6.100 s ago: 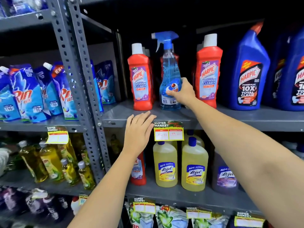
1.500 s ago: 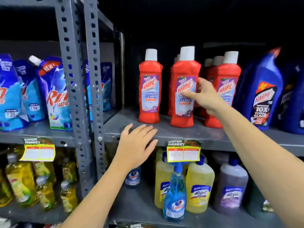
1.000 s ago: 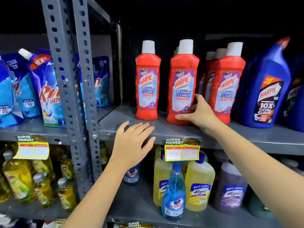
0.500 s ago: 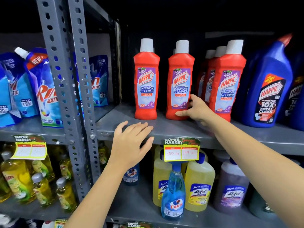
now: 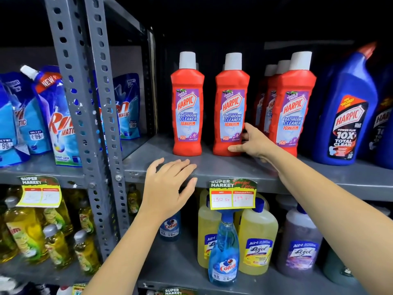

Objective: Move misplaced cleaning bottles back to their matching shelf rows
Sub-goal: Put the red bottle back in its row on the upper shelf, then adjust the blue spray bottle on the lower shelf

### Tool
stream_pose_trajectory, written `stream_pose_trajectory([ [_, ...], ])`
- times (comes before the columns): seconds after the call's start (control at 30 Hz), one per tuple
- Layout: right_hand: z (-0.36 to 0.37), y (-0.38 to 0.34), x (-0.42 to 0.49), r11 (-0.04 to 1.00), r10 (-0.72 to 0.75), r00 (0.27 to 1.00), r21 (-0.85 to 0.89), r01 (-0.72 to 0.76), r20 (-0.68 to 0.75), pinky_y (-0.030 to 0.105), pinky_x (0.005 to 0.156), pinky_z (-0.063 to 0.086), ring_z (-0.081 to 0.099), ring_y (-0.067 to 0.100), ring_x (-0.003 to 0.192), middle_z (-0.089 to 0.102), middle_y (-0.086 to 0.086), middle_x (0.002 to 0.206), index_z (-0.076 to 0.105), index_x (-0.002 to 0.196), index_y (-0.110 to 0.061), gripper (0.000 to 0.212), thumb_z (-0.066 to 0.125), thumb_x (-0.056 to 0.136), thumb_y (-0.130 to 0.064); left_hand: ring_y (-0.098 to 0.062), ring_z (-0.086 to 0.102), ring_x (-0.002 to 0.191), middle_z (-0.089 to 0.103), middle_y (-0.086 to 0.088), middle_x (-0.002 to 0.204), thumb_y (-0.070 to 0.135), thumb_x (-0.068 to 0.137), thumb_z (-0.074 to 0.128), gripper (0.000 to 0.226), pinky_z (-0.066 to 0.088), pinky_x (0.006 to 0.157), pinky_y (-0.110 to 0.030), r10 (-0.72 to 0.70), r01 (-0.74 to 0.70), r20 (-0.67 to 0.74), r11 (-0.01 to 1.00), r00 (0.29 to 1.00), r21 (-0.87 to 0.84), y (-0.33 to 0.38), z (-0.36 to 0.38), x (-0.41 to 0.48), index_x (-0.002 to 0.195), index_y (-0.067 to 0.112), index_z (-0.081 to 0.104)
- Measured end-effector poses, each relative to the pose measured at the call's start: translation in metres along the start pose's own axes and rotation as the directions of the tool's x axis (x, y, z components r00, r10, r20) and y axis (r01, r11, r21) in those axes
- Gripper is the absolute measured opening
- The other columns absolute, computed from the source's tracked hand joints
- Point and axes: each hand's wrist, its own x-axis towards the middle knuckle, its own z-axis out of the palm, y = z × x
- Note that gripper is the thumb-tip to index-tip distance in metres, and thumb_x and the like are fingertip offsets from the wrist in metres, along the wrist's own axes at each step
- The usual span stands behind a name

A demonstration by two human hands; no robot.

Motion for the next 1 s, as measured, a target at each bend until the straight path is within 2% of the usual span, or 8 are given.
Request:
stream_pose_trajectory([
  [0.37, 0.001, 0.010, 0.004, 0.999, -0.042, 0.999, -0.036, 0.041, -0.028, 0.048, 0.101, 0.050, 0.062, 0.026, 0.116, 0.063, 0.012, 0.129, 0.047, 0.127, -0.016, 0.072, 0.084, 0.068, -0.001, -0.017, 0.062, 0.113, 0.069, 0.002, 0.120, 0.038, 0.095, 0.049, 0.036, 0.035, 0.106, -0.045, 0.003, -0.003, 0.007, 1.000, 1.000, 0.007, 0.000, -0.001, 0.001, 0.117, 0.019, 0.071],
  [0.57, -0.002, 0.008, -0.002, 0.990, -0.008, 0.999, -0.144, 0.003, -0.034, 0.045, 0.099, 0.052, 0.065, 0.024, 0.108, 0.066, 0.011, 0.124, 0.049, 0.126, -0.014, 0.070, 0.088, 0.068, -0.019, -0.017, 0.062, 0.113, 0.069, 0.001, 0.120, 0.038, 0.096, 0.048, 0.037, 0.033, 0.108, -0.042, -0.019, 0.020, 0.041, 1.000, 0.999, -0.020, 0.002, -0.002, 0.000, 0.117, 0.018, 0.070],
  [0.67, -0.004, -0.004, -0.025, 0.979, 0.011, 0.992, -0.198, -0.036, -0.124, 0.039, 0.094, 0.053, 0.064, 0.025, 0.109, 0.063, 0.013, 0.125, 0.044, 0.137, -0.010, 0.085, 0.088, 0.067, -0.030, -0.018, 0.059, 0.116, 0.065, 0.000, 0.127, 0.037, 0.097, 0.045, 0.038, 0.029, 0.109, -0.040, -0.030, 0.033, 0.055, 0.998, 0.998, -0.049, 0.005, -0.005, 0.000, 0.121, 0.016, 0.067],
  [0.77, -0.003, -0.017, -0.071, 0.986, -0.169, 0.904, -0.060, 0.158, -0.392, 0.033, 0.096, 0.053, 0.065, 0.017, 0.108, 0.064, 0.013, 0.122, 0.051, 0.132, -0.009, 0.066, 0.082, 0.076, -0.026, -0.020, 0.049, 0.126, 0.049, -0.005, 0.146, 0.030, 0.099, 0.044, 0.040, 0.024, 0.114, -0.042, -0.059, 0.060, 0.013, 0.994, 0.998, -0.087, 0.009, -0.006, -0.012, 0.131, 0.011, 0.059],
  [0.83, 0.003, -0.015, -0.118, 0.924, -0.306, 0.746, 0.004, 0.382, -0.592, 0.020, 0.079, 0.053, 0.067, 0.007, 0.087, 0.070, 0.003, 0.100, 0.060, 0.115, -0.012, 0.035, 0.074, 0.083, -0.015, -0.025, 0.034, 0.141, 0.036, -0.011, 0.154, 0.026, 0.099, 0.045, 0.046, 0.017, 0.117, -0.048, -0.095, 0.093, -0.020, 0.991, 0.995, -0.101, 0.013, -0.004, -0.035, 0.140, 0.008, 0.050],
  [0.9, 0.017, 0.004, -0.160, 0.871, -0.376, 0.607, -0.043, 0.489, -0.700, 0.017, 0.067, 0.049, 0.063, 0.004, 0.070, 0.067, -0.013, 0.083, 0.062, 0.101, -0.014, 0.016, 0.068, 0.087, -0.010, -0.030, 0.021, 0.146, 0.028, -0.015, 0.157, 0.025, 0.098, 0.046, 0.051, 0.012, 0.118, -0.049, -0.148, 0.146, -0.019, 0.985, 0.989, -0.090, 0.015, 0.002, -0.070, 0.145, 0.007, 0.042],
  [0.93, 0.027, 0.021, -0.176, 0.870, -0.377, 0.598, -0.048, 0.491, -0.708, 0.014, 0.063, 0.047, 0.060, 0.001, 0.066, 0.066, -0.018, 0.077, 0.061, 0.095, -0.015, 0.011, 0.066, 0.086, -0.010, -0.031, 0.019, 0.147, 0.025, -0.016, 0.158, 0.027, 0.097, 0.045, 0.052, 0.012, 0.118, -0.050, -0.186, 0.186, 0.010, 0.980, 0.982, -0.077, 0.015, 0.008, -0.093, 0.146, 0.008, 0.040],
  [1.0, 0.050, 0.063, -0.198, 0.912, -0.309, 0.694, 0.004, 0.410, -0.650, 0.012, 0.056, 0.043, 0.054, 0.000, 0.057, 0.064, -0.020, 0.070, 0.060, 0.085, -0.025, 0.010, 0.064, 0.083, -0.016, -0.031, 0.016, 0.148, 0.022, -0.011, 0.161, 0.033, 0.099, 0.040, 0.056, 0.011, 0.119, -0.051, -0.287, 0.295, 0.144, 0.955, 0.947, -0.033, 0.016, 0.022, -0.145, 0.150, 0.011, 0.034],
])
